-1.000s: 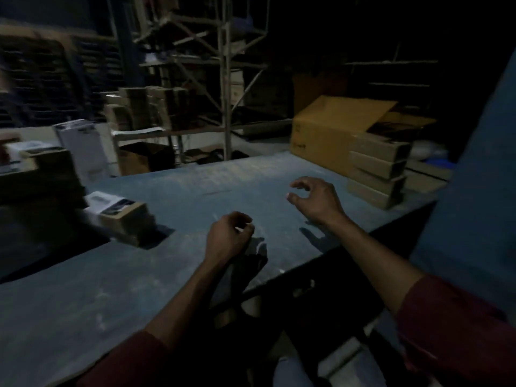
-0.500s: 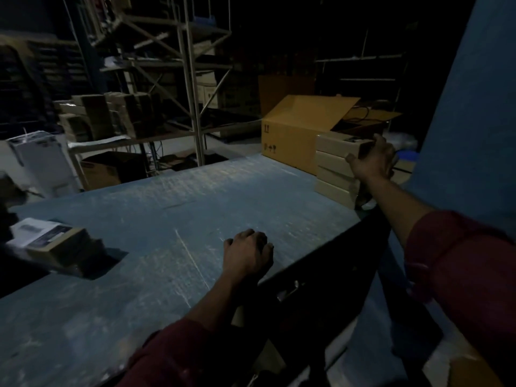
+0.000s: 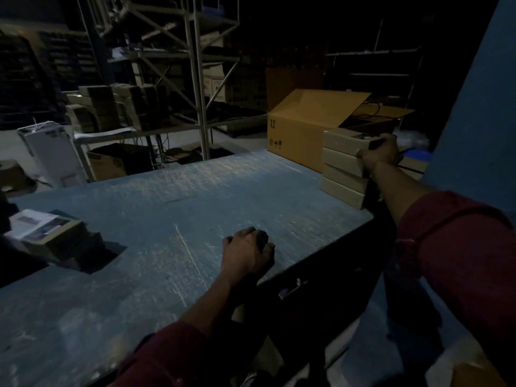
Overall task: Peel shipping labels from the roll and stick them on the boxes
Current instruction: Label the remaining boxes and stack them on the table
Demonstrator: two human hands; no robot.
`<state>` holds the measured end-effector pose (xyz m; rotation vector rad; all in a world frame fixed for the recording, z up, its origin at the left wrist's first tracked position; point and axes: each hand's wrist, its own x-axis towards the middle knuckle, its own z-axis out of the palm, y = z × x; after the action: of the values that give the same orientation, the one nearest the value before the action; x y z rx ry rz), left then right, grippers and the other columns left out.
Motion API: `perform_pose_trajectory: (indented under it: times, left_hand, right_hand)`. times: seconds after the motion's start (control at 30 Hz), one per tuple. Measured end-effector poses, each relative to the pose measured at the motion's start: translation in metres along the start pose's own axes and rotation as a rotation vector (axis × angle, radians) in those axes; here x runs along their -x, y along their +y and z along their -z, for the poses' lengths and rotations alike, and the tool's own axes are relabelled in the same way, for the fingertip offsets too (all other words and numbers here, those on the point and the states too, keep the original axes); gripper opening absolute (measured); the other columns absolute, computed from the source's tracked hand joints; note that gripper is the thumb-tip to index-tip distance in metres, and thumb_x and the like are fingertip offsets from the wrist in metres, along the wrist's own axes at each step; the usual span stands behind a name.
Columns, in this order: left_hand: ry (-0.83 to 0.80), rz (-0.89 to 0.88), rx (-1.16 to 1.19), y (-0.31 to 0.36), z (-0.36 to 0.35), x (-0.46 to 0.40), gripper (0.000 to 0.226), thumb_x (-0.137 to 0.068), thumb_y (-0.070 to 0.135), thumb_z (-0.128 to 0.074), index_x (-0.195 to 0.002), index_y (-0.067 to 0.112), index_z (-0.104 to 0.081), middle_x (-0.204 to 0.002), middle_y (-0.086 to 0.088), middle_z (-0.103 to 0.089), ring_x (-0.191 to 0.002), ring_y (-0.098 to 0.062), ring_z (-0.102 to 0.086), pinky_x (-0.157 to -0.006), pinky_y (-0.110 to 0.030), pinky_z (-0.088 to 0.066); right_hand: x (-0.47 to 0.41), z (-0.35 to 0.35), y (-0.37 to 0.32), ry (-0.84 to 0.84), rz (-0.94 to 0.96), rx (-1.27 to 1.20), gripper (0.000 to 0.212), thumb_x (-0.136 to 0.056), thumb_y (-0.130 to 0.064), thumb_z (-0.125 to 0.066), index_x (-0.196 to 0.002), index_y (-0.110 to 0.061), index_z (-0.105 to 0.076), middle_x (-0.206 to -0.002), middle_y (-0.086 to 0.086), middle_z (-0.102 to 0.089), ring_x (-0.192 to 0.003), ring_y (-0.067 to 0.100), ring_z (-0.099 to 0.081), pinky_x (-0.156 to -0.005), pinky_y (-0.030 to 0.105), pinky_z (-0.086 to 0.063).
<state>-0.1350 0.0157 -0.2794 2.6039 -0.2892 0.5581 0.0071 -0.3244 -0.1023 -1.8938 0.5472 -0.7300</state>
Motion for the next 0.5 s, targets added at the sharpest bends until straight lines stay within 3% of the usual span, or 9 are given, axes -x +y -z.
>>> perform_pose_trajectory:
  times: [0.13,0.37,0.43,0.5]
  left_hand:
    - [-0.006,-0.002,-0.002,0.0,-0.001,0.0,0.039,-0.089,0.06,-0.047,-0.102,0.031,-0.069,-0.102,0.011,-0.066,-0.107,-0.015,-0.065,-0.092,-0.038,-0.038]
    - [-0.018,0.032,0.026,0.001,0.001,-0.001,0.031,-0.089,0.058,-0.052,-0.089,0.03,-0.064,-0.096,0.01,-0.066,-0.102,-0.018,-0.066,-0.091,-0.039,-0.041]
    - [0.028,0.105,0.167,0.003,0.005,-0.002,0.03,-0.088,0.052,-0.062,-0.105,0.029,-0.072,-0.106,0.007,-0.075,-0.109,-0.018,-0.07,-0.095,-0.036,-0.048]
    - [0.086,0.23,0.405,0.005,0.014,0.002,0.039,-0.089,0.041,-0.073,-0.125,0.026,-0.07,-0.118,0.001,-0.077,-0.115,-0.012,-0.07,-0.087,-0.024,-0.054]
  right_hand:
    - [0.004,0.005,0.0,0.015,0.056,0.006,0.069,-0.076,-0.017,-0.087,-0.135,-0.023,-0.052,-0.138,0.009,-0.058,-0.123,0.031,-0.057,-0.098,0.038,-0.052]
    - [0.033,0.011,-0.024,0.055,0.213,-0.072,0.065,-0.08,-0.011,-0.084,-0.139,-0.02,-0.057,-0.144,0.006,-0.059,-0.131,0.026,-0.055,-0.104,0.029,-0.045]
    - [0.054,0.013,-0.029,0.009,0.268,-0.164,0.075,-0.081,-0.006,-0.084,-0.148,-0.014,-0.051,-0.152,0.009,-0.052,-0.139,0.026,-0.05,-0.109,0.026,-0.04]
    - [0.08,0.014,-0.031,-0.089,0.3,-0.28,0.082,-0.08,-0.005,-0.086,-0.151,-0.016,-0.047,-0.156,0.009,-0.046,-0.143,0.027,-0.045,-0.116,0.035,-0.042]
